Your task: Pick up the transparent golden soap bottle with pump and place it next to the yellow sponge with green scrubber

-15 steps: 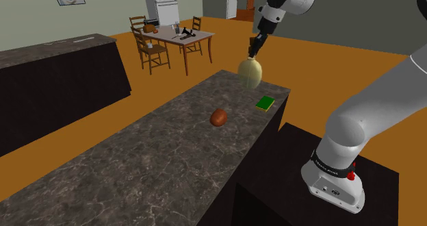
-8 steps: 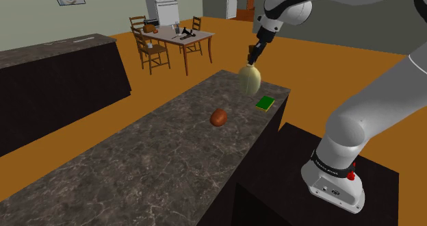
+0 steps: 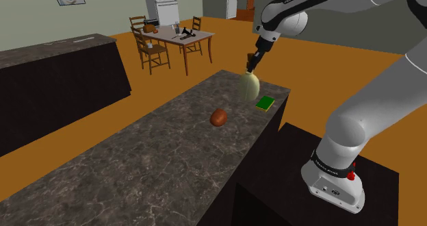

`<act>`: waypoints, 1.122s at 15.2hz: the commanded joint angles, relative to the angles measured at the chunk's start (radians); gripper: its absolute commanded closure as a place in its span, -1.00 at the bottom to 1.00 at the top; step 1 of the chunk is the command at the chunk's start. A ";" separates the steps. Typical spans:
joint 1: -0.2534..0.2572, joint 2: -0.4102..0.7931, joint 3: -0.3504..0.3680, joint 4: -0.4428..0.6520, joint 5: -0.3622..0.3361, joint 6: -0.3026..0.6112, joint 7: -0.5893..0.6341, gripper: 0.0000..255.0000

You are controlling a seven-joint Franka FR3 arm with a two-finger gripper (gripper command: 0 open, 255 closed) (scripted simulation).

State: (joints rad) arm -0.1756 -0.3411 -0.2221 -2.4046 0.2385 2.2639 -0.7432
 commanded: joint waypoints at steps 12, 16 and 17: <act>0.025 0.087 -0.021 -0.100 0.069 0.179 -0.082 1.00; 0.030 0.102 -0.024 -0.110 0.082 0.202 -0.096 1.00; 0.030 0.102 -0.024 -0.110 0.082 0.202 -0.096 1.00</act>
State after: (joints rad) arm -0.1461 -0.2391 -0.2457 -2.5145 0.3200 2.4648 -0.8383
